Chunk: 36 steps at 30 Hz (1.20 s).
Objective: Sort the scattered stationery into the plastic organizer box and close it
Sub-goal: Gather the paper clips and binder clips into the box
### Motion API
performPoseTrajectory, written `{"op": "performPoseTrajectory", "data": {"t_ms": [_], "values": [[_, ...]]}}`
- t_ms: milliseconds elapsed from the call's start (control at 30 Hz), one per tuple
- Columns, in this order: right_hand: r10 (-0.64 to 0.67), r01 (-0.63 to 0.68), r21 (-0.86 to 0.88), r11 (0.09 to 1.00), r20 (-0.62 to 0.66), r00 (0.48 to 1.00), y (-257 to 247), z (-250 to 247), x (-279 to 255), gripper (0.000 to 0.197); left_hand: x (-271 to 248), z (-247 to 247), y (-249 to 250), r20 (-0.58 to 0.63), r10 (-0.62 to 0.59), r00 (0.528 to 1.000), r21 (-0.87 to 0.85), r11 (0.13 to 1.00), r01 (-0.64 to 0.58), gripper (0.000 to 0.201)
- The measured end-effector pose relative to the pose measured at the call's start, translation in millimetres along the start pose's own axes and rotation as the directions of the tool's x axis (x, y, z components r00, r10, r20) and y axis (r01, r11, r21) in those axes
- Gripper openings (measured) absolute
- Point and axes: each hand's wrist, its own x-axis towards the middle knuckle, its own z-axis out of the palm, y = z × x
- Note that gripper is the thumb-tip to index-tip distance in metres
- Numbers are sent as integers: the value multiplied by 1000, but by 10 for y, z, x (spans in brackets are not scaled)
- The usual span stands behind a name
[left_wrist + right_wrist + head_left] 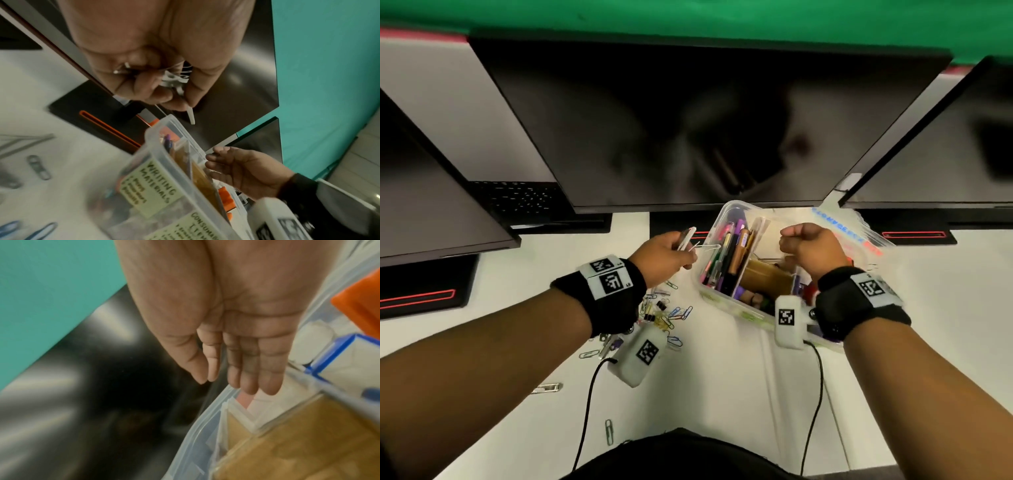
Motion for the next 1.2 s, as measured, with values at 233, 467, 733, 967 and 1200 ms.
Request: {"op": "performPoseTrajectory", "data": {"t_ms": [233,467,733,967,1200], "values": [[-295,447,-610,654,339,893,516,-202,-544,26,317,579,443,-12,118,993,263,958,-111,21],[-286,525,-546,652,464,838,854,-233,-722,38,582,1111,666,33,179,983,549,819,-168,17],[-320,583,-608,538,493,809,800,-219,-830,36,692,1427,671,-1,72,997,664,746,-53,47],[-329,593,-607,528,498,802,815,-208,-819,37,669,1306,609,-1,101,995,612,787,-79,40],[-352,593,-598,540,479,804,848,-201,-800,32,377,776,464,20,244,970,475,851,-224,28]]}}
